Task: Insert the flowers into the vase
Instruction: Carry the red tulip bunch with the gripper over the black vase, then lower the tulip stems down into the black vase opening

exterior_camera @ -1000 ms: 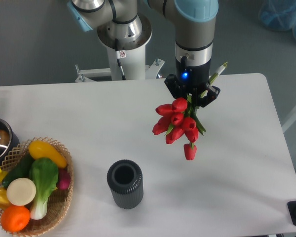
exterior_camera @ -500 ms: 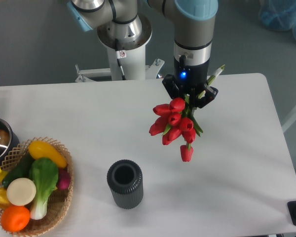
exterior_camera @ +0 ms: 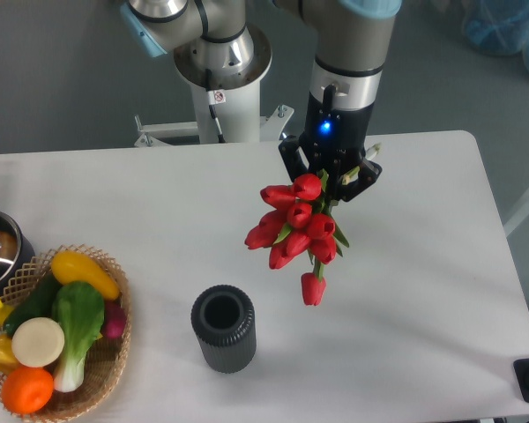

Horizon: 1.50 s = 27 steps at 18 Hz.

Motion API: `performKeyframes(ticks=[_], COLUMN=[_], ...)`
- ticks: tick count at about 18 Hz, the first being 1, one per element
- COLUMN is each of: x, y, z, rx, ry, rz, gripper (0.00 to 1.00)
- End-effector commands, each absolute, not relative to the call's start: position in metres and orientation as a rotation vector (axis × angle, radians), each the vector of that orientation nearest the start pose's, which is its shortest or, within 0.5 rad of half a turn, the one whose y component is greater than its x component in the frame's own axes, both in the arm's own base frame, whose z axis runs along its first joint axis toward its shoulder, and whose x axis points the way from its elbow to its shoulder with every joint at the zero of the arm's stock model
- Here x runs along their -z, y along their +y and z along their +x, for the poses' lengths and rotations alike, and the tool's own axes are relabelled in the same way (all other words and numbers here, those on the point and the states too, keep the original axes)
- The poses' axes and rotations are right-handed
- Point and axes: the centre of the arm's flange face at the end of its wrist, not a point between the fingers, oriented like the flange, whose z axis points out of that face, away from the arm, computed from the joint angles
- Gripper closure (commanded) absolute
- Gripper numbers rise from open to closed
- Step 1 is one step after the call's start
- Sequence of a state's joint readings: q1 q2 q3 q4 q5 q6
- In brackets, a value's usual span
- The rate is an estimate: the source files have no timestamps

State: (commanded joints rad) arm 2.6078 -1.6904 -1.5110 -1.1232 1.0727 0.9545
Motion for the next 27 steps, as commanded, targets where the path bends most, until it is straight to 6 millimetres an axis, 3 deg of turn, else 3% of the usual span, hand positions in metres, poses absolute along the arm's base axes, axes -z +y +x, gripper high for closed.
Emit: performKeyframes(ticks=[4, 9, 14, 27], x=[-0.534, -0.55, -0.554, -0.52], y=[0.457, 0.468, 0.47, 0.497], z=[-0.393, -0.382, -0.38, -0.402], rx=[-0.019, 0.175, 0.221, 0.411], ry=[-0.023, 0.009, 0.031, 0.134], rz=[-2.346, -2.146, -2.083, -1.836], gripper=[1.0, 1.0, 1.0, 1.0])
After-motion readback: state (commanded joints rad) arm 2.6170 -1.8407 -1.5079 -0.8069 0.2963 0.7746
